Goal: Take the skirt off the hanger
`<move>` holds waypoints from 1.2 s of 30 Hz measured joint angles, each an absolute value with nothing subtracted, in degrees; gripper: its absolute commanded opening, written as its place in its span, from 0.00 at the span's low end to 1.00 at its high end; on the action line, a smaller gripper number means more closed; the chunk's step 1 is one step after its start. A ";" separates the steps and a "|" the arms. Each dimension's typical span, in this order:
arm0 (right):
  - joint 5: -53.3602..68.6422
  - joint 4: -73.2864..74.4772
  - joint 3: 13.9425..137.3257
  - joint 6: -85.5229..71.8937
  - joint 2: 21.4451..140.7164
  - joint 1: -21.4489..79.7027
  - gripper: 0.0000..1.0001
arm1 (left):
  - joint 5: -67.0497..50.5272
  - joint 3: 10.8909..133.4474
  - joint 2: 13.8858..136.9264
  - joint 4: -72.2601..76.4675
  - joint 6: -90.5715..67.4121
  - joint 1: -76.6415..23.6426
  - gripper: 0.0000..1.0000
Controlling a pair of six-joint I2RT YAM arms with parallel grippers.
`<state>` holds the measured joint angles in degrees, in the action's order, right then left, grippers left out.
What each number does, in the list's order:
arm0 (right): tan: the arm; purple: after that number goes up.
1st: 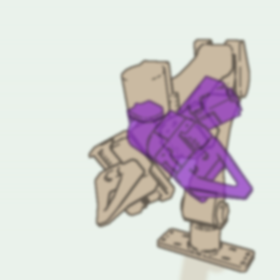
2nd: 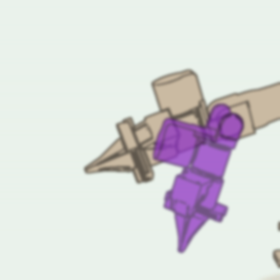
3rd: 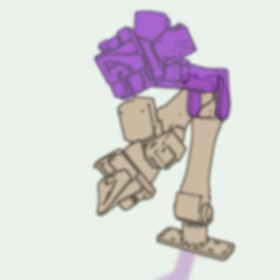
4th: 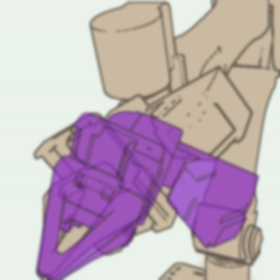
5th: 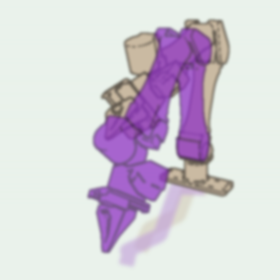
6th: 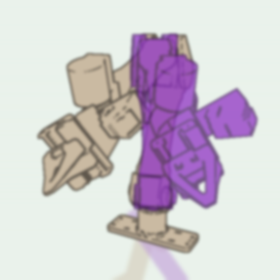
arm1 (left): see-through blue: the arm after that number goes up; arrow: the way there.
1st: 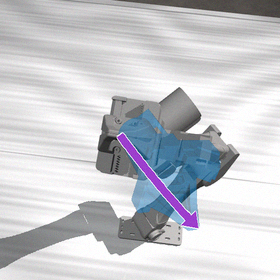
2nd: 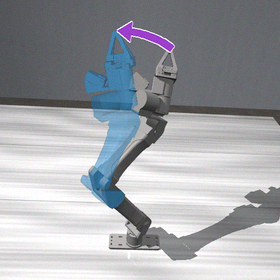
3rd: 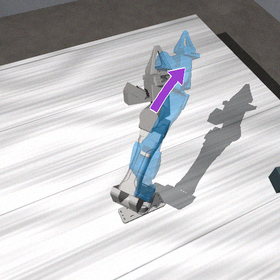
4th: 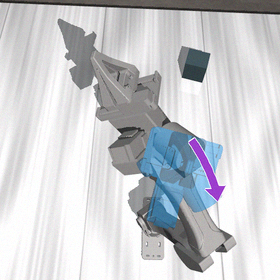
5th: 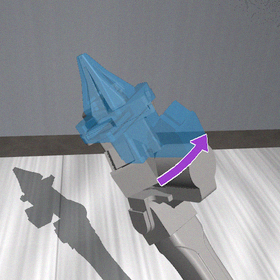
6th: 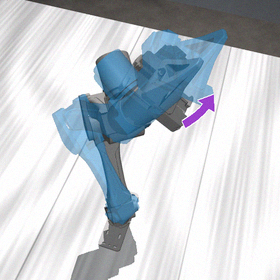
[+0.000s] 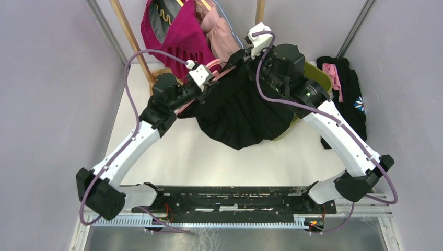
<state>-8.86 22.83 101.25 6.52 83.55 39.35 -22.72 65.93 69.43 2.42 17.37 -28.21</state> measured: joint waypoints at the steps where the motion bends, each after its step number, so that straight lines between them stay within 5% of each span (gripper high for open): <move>1: -7.73 22.92 101.32 5.82 83.35 39.35 0.01 | -23.00 65.91 70.67 4.27 16.93 -28.21 0.03; 9: 0.62 24.14 102.19 0.01 83.13 39.46 0.01 | -27.90 68.10 84.66 23.18 12.34 -28.18 0.03; 21: 1.87 24.45 102.19 -0.34 82.15 40.51 0.01 | -29.76 60.42 83.15 44.51 7.94 -28.18 0.03; 27: -1.10 24.45 102.19 1.98 82.41 40.51 0.01 | -32.86 54.41 74.00 39.27 7.99 -28.10 0.03; 36: -1.65 22.35 103.59 4.36 83.59 40.80 0.01 | -31.94 53.04 54.65 10.57 14.63 -27.46 0.03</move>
